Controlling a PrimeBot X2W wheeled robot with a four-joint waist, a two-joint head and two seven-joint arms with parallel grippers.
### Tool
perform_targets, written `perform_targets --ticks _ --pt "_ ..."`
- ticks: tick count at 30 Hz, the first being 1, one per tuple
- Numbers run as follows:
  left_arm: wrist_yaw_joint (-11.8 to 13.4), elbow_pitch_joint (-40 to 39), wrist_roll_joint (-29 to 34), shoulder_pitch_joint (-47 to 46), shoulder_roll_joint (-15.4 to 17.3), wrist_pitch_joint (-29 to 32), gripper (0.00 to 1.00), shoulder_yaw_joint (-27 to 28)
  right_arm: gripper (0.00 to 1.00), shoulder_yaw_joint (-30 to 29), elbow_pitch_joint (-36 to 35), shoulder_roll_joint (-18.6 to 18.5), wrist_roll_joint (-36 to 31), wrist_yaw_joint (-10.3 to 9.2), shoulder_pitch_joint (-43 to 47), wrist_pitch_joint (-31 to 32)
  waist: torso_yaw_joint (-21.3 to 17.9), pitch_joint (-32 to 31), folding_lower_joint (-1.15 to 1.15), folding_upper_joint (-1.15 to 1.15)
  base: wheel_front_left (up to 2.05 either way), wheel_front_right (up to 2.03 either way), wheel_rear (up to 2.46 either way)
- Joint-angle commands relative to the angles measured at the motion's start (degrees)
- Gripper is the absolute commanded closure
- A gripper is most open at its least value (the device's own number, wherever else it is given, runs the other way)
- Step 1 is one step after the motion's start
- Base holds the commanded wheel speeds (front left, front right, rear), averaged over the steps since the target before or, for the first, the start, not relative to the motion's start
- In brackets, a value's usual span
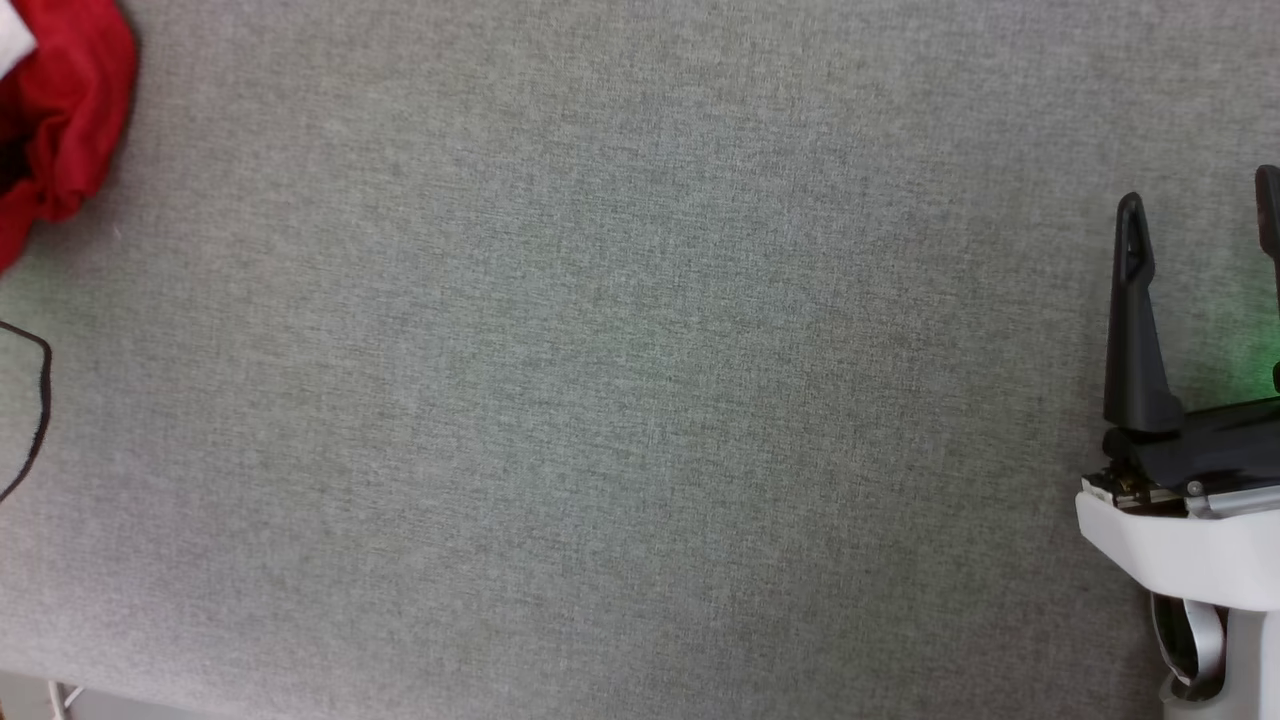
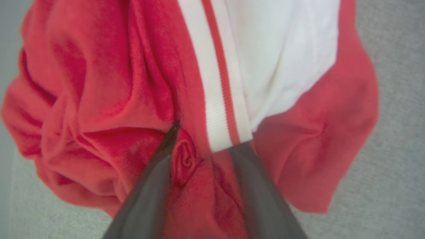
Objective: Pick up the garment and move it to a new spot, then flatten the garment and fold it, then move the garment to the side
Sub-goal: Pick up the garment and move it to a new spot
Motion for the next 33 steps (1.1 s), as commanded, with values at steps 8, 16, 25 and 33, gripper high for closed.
perform_targets --ticks 8,16,25,33 --pt "-0.23 -6.61 0.56 -2.78 3.37 -7.15 1.00 -4.90 0.00 0.36 2.18 -0.03 1.97 -0.02 0.48 -0.03 0.30 -6.16 0.01 0.00 0.00 0.00 0.00" --pt "-0.23 -17.36 2.39 -6.84 5.74 -9.80 1.00 -12.59 0.00 0.78 4.18 -0.02 5.08 -0.02 1.50 -0.03 -1.39 -12.90 0.01 0.00 0.00 0.00 0.00" --pt "-0.23 -26.58 3.95 -12.24 -0.82 -10.78 1.00 -21.37 0.00 0.34 5.33 0.01 8.46 -0.02 2.37 -0.03 -6.46 -16.66 0.01 0.00 0.00 0.00 0.00" --pt "-0.23 -28.32 5.76 -14.57 -10.97 -12.93 1.00 -31.91 0.00 -0.49 5.71 0.02 10.70 -0.02 2.28 -0.03 -12.08 -17.04 0.01 0.00 0.00 0.00 0.00"
